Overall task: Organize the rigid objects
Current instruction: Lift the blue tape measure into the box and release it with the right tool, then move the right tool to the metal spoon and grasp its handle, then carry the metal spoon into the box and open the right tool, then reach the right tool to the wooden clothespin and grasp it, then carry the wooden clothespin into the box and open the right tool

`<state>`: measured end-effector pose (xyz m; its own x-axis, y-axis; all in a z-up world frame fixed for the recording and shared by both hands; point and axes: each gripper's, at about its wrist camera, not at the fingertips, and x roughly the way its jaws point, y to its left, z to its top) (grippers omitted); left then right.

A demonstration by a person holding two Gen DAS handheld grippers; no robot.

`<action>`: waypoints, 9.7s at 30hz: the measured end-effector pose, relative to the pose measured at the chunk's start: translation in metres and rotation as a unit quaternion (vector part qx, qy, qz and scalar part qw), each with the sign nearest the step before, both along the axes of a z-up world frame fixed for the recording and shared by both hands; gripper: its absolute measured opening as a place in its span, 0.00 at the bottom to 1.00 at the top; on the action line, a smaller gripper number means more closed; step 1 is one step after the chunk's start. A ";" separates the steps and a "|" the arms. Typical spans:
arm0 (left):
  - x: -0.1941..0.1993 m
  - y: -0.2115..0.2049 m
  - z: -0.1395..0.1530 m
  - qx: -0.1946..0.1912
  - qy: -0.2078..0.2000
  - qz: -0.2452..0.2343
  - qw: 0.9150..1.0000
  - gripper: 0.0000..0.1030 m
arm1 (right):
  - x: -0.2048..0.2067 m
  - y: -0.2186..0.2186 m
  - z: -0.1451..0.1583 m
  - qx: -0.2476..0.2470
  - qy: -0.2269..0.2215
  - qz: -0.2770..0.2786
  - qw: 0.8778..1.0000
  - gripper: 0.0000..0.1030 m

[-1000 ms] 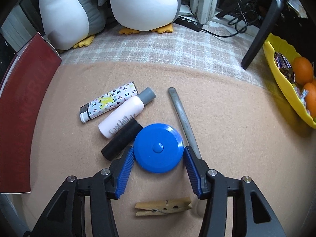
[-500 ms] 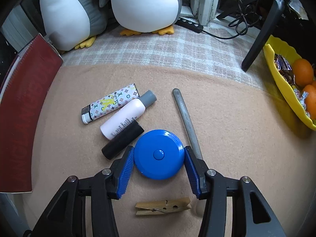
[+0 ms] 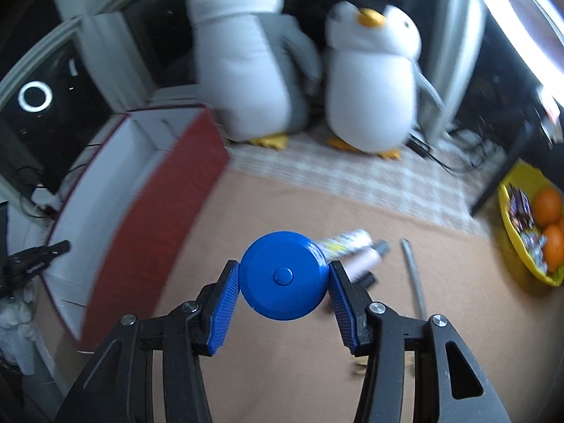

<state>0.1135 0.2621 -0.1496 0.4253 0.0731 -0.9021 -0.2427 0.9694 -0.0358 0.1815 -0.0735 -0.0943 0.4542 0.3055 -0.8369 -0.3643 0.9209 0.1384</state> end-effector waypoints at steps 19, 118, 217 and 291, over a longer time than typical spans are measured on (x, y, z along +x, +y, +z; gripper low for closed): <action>-0.011 0.002 0.004 -0.012 -0.017 -0.001 1.000 0.08 | -0.022 0.184 -0.003 -0.058 -0.029 0.147 0.987 0.45; 0.003 -0.007 0.003 0.022 0.010 -0.011 1.000 0.09 | 0.007 -0.147 -0.068 -0.037 0.074 -0.127 0.988 0.07; -0.007 -0.002 0.015 0.001 0.020 -0.018 1.000 0.14 | -0.066 -0.102 -0.034 0.040 0.041 -0.155 0.986 0.43; 0.004 0.004 0.003 -0.037 -0.004 -0.100 0.994 0.07 | -0.043 0.122 0.015 0.019 0.018 -0.004 1.000 0.11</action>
